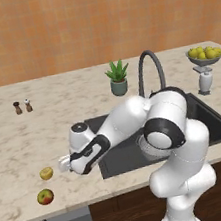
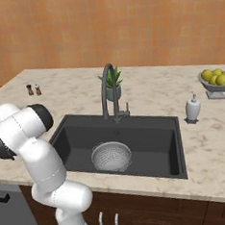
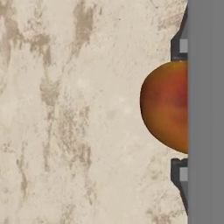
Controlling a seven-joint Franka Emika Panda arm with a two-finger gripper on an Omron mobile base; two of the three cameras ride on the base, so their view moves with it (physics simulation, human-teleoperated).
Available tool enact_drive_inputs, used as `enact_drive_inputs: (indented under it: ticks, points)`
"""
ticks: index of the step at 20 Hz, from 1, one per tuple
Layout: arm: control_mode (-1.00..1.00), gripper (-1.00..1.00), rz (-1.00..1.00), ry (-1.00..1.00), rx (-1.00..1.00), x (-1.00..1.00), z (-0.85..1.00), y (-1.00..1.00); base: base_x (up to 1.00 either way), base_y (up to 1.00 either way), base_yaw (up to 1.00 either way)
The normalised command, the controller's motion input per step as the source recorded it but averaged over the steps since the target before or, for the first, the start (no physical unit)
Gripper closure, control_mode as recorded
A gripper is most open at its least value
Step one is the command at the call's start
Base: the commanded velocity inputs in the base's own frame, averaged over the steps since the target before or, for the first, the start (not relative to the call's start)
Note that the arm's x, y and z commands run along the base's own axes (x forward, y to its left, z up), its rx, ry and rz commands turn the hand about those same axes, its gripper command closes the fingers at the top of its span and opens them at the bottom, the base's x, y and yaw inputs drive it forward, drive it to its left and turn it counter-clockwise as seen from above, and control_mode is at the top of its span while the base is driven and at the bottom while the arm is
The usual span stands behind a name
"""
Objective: Put the colander in the sink, put the kiwi, apple, peach in the colander, and turn on the sink faucet and pour water over the colander.
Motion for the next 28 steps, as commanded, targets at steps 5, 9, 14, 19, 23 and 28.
enact_drive_inputs:
  ticks: [5,9,14,19,23,28]
  points:
    - [-1.0,1.0,-0.14,-0.02,-0.14,0.0,-0.04,-0.47,0.0,0.0,0.0]
    - [-1.0,1.0,-0.31,-0.02,-0.15,0.0,0.07,-1.0,0.0,0.0,0.0]
    - [-1.0,1.0,-0.33,0.0,-0.06,0.0,0.08,-1.0,0.0,0.0,0.0]
    - [-1.0,1.0,-0.33,0.0,-0.05,0.0,0.03,-1.0,0.0,0.0,0.0]
    - [-1.0,1.0,-0.29,0.0,-0.05,0.17,0.0,-1.0,0.0,0.0,0.0]
    - [-1.0,1.0,-0.23,0.0,0.0,0.42,0.0,-1.0,0.0,0.0,0.0]
